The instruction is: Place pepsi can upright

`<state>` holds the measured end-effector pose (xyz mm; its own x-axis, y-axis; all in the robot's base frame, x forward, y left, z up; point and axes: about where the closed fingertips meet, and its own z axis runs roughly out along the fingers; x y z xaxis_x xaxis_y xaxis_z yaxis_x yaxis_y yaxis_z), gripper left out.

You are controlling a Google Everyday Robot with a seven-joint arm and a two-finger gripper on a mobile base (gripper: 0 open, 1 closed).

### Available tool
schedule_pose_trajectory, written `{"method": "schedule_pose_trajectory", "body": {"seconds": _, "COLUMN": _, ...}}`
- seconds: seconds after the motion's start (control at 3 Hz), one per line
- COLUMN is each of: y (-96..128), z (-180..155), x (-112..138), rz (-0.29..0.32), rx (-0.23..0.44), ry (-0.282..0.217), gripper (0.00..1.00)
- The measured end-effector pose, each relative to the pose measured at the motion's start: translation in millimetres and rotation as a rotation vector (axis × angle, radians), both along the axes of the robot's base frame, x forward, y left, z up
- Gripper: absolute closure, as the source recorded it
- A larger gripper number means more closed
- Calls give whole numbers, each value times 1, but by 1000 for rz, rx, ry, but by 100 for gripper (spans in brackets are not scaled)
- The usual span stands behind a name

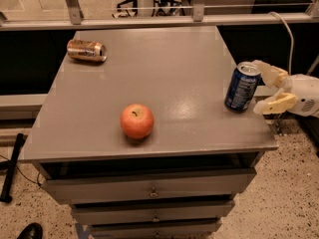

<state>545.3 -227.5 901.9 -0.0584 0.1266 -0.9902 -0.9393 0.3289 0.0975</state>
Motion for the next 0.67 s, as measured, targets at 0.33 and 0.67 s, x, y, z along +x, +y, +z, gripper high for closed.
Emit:
{"method": "schedule_pose_trajectory", "body": {"seconds": 0.33, "y": -14, "z": 18, "x": -2, "rz": 8, "rx": -124, "ry": -30, "gripper": 0}}
{"method": "schedule_pose_trajectory", "body": {"seconds": 0.67, "y": -19, "z": 24, "x": -1, "rz": 1, "rx": -133, "ry": -44, "gripper": 0}}
